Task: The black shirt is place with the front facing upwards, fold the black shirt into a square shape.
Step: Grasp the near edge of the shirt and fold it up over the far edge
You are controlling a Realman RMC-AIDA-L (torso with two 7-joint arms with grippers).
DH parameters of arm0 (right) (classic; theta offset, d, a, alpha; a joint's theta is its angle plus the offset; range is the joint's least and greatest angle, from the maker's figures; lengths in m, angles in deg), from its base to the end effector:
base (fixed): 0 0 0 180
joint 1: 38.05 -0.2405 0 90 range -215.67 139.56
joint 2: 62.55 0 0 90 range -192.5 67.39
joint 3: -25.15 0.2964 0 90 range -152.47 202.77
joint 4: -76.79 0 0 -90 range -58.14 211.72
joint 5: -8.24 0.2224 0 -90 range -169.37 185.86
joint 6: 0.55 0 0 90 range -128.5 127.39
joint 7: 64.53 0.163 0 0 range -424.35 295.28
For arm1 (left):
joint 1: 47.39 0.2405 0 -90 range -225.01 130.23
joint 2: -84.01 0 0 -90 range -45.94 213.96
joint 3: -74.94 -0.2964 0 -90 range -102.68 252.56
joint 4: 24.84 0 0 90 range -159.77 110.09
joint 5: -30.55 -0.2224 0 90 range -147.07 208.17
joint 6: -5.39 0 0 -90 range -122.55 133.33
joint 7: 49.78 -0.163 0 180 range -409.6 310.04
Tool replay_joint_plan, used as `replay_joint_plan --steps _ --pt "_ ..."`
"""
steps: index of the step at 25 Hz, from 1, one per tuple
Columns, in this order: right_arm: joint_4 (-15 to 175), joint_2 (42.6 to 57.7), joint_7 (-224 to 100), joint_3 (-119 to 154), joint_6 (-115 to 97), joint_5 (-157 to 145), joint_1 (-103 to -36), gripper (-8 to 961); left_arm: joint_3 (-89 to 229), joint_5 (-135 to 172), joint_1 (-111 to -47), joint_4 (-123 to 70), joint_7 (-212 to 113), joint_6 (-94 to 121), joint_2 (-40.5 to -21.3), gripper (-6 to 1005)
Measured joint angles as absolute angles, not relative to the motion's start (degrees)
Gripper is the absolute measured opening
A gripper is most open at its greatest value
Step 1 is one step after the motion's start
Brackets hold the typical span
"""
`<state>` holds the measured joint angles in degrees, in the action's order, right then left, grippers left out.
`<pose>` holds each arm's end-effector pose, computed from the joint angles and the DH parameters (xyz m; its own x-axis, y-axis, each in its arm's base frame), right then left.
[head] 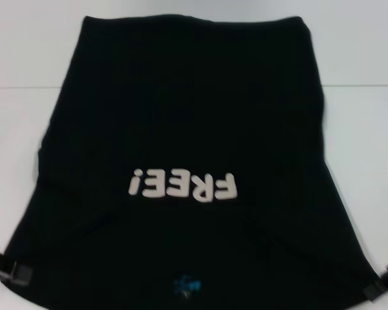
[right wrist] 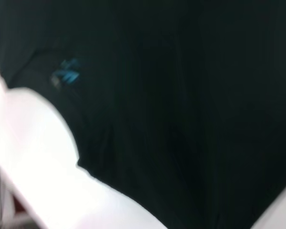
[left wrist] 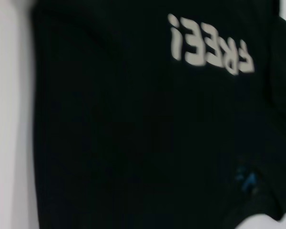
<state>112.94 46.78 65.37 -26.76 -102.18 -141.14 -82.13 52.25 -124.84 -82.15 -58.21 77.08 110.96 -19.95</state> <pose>0.3091 0.3702 0.0050 0.4543 -0.8368 0.3055 -0.8580 -0.5033 -0.1027 -0.3793 0.3268 0.0708 0.1934 0.9805 0.0352 0.9811 -0.1934 -0.0031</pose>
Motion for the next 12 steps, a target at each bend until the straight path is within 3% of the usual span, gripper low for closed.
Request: replay_joint_plan --steps 12 --pt "111.34 47.31 56.48 -26.23 -108.29 -147.57 -80.36 90 47.09 -129.92 -81.59 -56.53 73.69 119.88 -21.06 49"
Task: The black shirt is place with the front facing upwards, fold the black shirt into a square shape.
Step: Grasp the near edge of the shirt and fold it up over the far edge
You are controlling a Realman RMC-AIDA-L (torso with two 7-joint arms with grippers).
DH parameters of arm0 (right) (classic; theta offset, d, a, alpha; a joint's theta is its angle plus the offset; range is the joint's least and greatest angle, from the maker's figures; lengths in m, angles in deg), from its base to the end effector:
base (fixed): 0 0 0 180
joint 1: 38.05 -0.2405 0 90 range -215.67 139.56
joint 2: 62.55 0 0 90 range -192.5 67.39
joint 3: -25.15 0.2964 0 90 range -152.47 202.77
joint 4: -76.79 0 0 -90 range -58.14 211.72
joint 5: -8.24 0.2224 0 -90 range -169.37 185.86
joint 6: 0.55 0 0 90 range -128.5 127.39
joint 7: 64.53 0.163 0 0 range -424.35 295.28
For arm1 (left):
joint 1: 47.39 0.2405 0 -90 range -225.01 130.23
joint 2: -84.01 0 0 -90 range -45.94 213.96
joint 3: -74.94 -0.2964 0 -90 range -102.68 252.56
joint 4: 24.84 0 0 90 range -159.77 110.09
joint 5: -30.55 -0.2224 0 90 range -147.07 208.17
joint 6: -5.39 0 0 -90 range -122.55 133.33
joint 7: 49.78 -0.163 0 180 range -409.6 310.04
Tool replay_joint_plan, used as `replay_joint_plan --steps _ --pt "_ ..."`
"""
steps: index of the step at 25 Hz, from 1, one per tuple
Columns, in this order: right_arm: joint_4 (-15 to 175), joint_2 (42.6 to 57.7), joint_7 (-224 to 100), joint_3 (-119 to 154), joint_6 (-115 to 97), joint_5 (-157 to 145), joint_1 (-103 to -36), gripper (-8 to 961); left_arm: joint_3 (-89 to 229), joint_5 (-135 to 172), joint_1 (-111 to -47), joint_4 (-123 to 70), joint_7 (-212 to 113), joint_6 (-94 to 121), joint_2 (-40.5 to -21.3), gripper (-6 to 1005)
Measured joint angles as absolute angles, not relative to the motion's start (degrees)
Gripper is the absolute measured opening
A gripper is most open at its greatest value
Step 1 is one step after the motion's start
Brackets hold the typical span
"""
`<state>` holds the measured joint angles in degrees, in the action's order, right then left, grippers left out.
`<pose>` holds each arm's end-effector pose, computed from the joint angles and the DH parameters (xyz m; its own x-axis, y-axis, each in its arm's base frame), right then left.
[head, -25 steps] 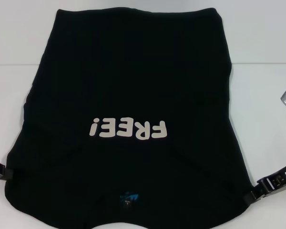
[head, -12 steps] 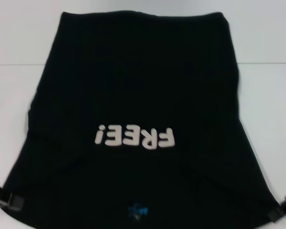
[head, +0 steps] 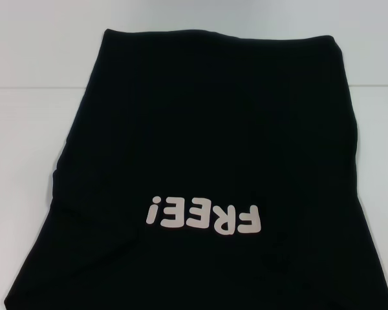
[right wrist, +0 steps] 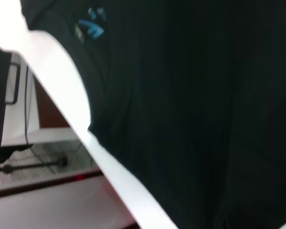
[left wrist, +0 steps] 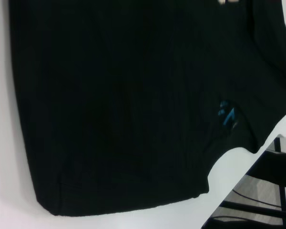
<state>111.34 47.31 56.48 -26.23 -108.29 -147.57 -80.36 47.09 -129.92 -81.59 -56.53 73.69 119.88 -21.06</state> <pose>0.3286 0.3331 0.0065 0.4885 -0.7445 0.4551 -0.8343 -0.5512 -0.0062 -0.3737 0.2857 0.0556 0.2239 0.9494 -0.2203 0.9740 -0.2099 0.0855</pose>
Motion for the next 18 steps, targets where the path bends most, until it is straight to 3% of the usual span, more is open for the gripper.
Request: replay_joint_plan --steps 18 --pt "109.66 45.87 57.21 -0.52 -103.55 -147.05 -80.09 84 61.28 -128.17 -84.87 -58.15 77.12 113.04 -19.82 48"
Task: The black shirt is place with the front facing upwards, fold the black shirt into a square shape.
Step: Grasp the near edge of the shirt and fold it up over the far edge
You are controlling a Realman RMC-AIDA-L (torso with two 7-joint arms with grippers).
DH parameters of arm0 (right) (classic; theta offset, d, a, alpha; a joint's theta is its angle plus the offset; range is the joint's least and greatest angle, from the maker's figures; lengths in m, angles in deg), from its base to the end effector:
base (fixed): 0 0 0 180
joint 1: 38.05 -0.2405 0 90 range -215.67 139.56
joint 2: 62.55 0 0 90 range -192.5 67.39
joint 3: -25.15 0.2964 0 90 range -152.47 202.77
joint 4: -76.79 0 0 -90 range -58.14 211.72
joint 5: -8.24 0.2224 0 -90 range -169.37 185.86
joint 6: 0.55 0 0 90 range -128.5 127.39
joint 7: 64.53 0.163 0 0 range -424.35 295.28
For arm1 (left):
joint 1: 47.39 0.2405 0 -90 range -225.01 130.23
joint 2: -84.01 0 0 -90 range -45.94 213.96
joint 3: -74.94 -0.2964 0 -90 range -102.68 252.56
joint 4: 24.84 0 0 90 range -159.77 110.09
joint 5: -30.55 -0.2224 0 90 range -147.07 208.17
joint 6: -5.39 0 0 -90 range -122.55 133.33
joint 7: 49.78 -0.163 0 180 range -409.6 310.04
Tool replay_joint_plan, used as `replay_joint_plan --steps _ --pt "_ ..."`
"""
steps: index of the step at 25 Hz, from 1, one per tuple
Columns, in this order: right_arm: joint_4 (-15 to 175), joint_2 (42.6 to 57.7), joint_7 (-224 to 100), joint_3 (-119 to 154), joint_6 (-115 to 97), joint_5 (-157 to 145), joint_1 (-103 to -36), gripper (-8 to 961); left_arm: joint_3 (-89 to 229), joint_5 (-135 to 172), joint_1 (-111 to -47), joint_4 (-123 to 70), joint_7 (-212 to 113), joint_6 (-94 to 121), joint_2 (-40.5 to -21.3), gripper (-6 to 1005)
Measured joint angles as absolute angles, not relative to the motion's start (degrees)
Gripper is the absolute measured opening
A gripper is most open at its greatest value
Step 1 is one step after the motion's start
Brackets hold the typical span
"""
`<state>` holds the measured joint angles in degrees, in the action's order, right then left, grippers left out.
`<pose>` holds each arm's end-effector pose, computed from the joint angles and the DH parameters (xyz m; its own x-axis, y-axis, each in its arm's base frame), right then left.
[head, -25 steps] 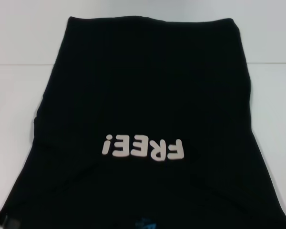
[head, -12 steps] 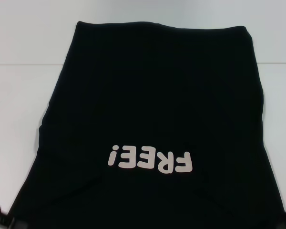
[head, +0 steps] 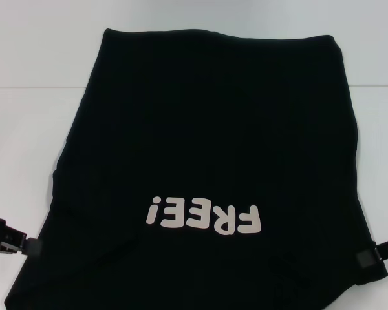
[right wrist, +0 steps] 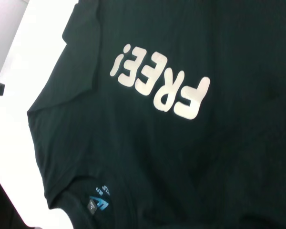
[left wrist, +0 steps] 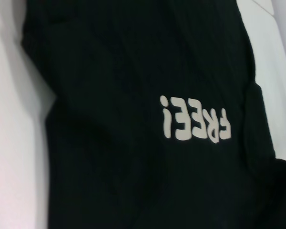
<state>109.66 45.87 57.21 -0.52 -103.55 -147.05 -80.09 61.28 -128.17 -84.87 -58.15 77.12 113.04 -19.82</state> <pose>0.3287 0.3651 0.0281 0.4094 -0.9122 0.0153 -0.9122 -0.4091 0.0221 -0.3641 0.3405 0.0787 0.1817 0.9775 0.1071 0.9804 -0.1886 0.0575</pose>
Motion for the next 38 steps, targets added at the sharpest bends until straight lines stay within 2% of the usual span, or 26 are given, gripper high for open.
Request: replay_joint_plan --steps 7,11,16,19,30,38 --pt "108.62 46.38 56.72 -1.85 -103.06 -147.12 -80.3 84 57.35 -130.19 -83.92 -58.87 83.62 113.36 -19.44 53" --pt "108.65 46.46 56.75 -2.22 -103.06 -147.05 -80.38 84 54.47 -131.4 -82.33 -60.03 86.81 114.0 -20.15 62" --pt "108.66 46.51 56.64 -2.19 -103.02 -147.09 -80.12 83 56.72 -131.16 -80.06 -60.93 88.49 112.37 -20.38 153" --pt "108.79 46.52 56.63 -2.16 -102.96 -147.13 -80.1 83 57.58 -131.32 -79.67 -61.26 88.94 111.0 -20.4 377" --pt "108.7 46.52 56.62 -2.09 -102.87 -147.2 -80.1 83 56.93 -131.72 -79.04 -60.54 89.78 107.14 -21.0 824" --pt "108.69 46.55 56.6 -2.14 -102.86 -147.31 -80.06 83 56.94 -131.47 -79.42 -60.26 89.49 106.24 -21.26 859"
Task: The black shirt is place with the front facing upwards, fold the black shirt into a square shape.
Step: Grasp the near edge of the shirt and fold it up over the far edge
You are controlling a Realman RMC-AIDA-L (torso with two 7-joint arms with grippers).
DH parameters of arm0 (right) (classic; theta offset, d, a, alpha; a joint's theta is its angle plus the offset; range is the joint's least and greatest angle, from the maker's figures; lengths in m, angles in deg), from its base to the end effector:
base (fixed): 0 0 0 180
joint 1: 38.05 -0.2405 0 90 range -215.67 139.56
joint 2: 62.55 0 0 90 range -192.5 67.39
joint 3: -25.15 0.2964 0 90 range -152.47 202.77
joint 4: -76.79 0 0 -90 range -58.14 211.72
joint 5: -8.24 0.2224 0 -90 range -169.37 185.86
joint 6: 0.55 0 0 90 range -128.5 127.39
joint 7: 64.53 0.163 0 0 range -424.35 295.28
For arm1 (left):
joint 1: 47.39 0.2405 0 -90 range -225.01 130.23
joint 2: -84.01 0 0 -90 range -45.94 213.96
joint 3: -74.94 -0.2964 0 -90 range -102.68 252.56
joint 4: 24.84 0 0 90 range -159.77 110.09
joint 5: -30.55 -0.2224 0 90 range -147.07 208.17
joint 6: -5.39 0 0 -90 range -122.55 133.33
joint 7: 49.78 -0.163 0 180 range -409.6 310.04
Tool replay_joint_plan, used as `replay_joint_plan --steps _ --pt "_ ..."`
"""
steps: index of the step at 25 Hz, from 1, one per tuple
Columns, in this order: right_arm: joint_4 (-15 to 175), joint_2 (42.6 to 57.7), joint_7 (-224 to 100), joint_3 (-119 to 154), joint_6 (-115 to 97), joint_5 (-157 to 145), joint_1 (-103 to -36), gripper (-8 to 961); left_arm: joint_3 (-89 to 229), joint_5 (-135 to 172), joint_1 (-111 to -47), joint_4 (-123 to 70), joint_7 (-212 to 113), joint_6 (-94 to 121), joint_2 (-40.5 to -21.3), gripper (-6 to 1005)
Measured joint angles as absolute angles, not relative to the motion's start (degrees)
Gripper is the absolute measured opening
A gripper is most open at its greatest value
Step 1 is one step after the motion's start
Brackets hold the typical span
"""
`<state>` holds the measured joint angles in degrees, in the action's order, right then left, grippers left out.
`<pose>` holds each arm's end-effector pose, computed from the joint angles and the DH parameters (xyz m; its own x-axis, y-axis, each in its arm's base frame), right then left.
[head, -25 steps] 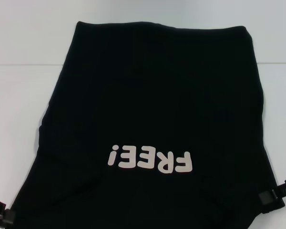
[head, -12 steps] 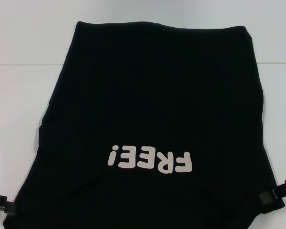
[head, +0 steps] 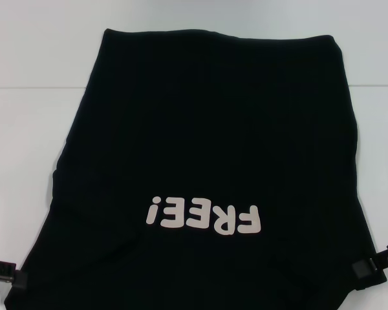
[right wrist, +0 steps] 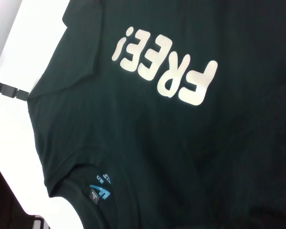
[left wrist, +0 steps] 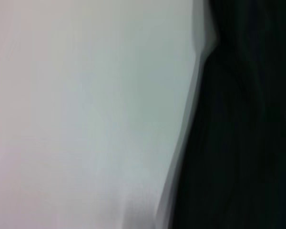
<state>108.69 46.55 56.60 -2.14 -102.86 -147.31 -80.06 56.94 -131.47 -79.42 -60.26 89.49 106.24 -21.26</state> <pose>0.3294 0.3608 0.0177 0.4195 -0.9065 0.0486 -0.9077 -0.4187 0.0268 -0.4134 0.3093 0.0714 -0.1072 0.9895 0.0971 0.9891 0.1161 -0.0910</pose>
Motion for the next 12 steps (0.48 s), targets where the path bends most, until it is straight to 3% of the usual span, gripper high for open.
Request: replay_joint_plan --steps 12 --pt "108.6 46.61 56.58 -2.18 -103.22 -147.31 -80.08 84 55.4 -131.65 -80.38 -60.19 88.93 106.04 -22.45 862"
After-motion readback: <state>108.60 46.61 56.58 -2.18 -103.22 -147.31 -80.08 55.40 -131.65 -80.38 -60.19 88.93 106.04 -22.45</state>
